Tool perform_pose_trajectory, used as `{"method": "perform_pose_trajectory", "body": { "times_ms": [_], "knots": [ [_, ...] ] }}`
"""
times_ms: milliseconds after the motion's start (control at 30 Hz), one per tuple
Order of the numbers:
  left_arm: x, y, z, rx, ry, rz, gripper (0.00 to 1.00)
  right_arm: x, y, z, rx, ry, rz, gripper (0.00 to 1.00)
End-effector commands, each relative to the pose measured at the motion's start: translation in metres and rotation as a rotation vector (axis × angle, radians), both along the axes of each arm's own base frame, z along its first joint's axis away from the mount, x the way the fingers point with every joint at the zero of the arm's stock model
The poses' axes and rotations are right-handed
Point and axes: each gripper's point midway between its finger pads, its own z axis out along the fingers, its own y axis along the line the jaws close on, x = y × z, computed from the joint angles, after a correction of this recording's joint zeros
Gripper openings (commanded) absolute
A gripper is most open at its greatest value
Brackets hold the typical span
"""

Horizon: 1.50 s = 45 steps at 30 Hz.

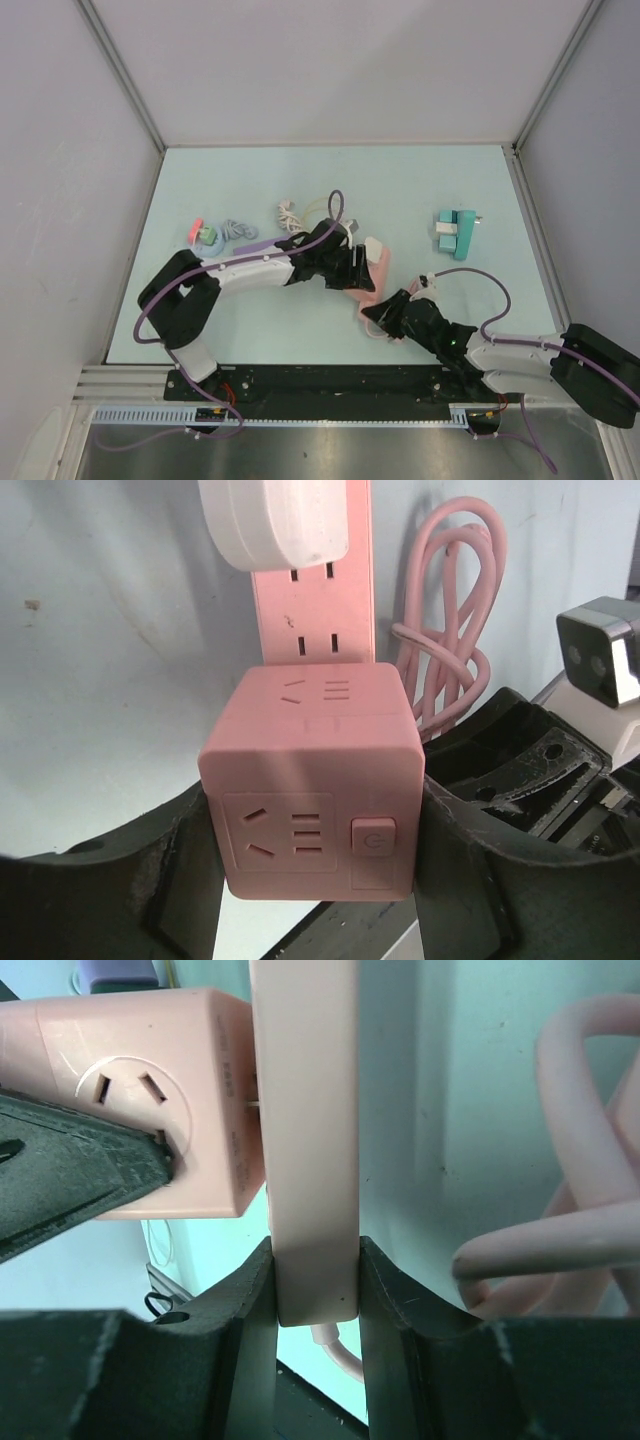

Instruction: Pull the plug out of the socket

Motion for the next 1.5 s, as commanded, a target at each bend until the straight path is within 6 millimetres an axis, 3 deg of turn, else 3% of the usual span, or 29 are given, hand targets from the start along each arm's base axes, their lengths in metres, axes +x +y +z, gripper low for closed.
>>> {"method": "perform_pose_trajectory", "body": {
  "times_ms": [0, 167, 267, 333, 467, 600, 700, 900, 1033, 1100, 1133, 1267, 1467],
  "knots": [
    [0.002, 0.009, 0.046, -0.155, 0.001, -0.030, 0.00, -0.015, -0.076, -0.078, -0.303, 0.138, -0.169, 0.00],
    [-0.003, 0.021, 0.034, -0.244, 0.059, 0.009, 0.00, -0.014, -0.078, -0.078, -0.299, 0.135, -0.181, 0.00],
    [0.010, 0.031, 0.024, -0.091, -0.008, 0.054, 0.00, -0.011, -0.074, -0.072, -0.289, 0.118, -0.171, 0.00],
    [0.006, 0.035, 0.020, 0.003, -0.041, 0.030, 0.00, -0.012, -0.072, -0.071, -0.295, 0.113, -0.161, 0.00],
    [0.009, 0.022, 0.046, -0.021, -0.091, 0.004, 0.00, -0.013, -0.071, -0.071, -0.301, 0.110, -0.159, 0.00],
    [0.009, 0.030, 0.056, -0.117, -0.031, 0.012, 0.00, -0.016, -0.073, -0.075, -0.315, 0.122, -0.160, 0.00],
    [0.013, 0.046, 0.052, -0.143, -0.031, 0.073, 0.01, -0.019, -0.075, -0.078, -0.323, 0.127, -0.165, 0.00],
    [0.008, 0.063, 0.032, -0.005, -0.057, 0.084, 0.00, -0.015, -0.071, -0.075, -0.341, 0.113, -0.158, 0.00],
    [0.017, 0.059, 0.045, 0.053, -0.121, 0.082, 0.00, -0.013, -0.064, -0.074, -0.367, 0.104, -0.138, 0.00],
    [0.013, 0.057, 0.042, 0.113, -0.128, 0.052, 0.00, -0.014, -0.062, -0.078, -0.392, 0.109, -0.127, 0.00],
    [0.016, 0.052, 0.051, 0.105, -0.145, 0.046, 0.00, -0.015, -0.063, -0.080, -0.403, 0.113, -0.122, 0.00],
    [0.013, 0.043, 0.055, 0.063, -0.124, 0.009, 0.00, -0.017, -0.058, -0.085, -0.404, 0.123, -0.111, 0.00],
    [0.018, 0.055, 0.057, 0.067, -0.131, 0.037, 0.00, -0.017, -0.051, -0.080, -0.372, 0.102, -0.090, 0.00]
  ]
}}
